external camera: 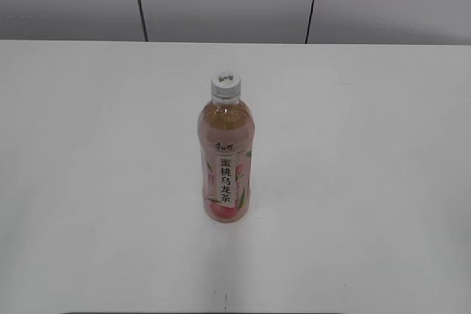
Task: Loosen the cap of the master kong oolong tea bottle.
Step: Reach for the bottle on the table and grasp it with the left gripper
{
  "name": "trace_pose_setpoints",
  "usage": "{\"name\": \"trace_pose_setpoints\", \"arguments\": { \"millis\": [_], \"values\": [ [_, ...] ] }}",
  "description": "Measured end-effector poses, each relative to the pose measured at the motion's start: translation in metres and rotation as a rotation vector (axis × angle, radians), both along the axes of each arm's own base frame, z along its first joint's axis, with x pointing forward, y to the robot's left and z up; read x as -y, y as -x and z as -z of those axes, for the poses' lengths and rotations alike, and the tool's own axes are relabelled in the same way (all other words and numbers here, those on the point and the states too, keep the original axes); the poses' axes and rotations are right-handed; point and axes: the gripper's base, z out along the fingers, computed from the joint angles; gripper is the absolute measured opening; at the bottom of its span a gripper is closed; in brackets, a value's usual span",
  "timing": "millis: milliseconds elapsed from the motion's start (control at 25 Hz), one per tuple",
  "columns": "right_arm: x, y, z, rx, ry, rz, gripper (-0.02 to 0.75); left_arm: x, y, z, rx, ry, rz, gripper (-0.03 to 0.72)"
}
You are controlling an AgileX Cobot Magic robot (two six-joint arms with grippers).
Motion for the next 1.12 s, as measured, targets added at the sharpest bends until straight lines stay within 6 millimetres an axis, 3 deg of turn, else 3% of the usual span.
{"name": "trace_pose_setpoints", "arguments": {
  "millis": [360,640,920,1120],
  "values": [
    [0.000,0.000,0.000,0.000,0.000,0.000,0.473,0.000,-0.002,-0.005,0.033,0.001,0.000,0.463],
    [0.000,0.000,0.000,0.000,0.000,0.000,0.473,0.002,-0.030,-0.040,0.344,0.019,0.007,0.458],
    [0.000,0.000,0.000,0.000,0.000,0.000,0.473,0.004,-0.095,-0.028,0.382,0.113,0.004,0.457],
    [0.000,0.000,0.000,0.000,0.000,0.000,0.473,0.002,-0.156,-0.015,0.382,0.132,-0.037,0.457]
  ]
}}
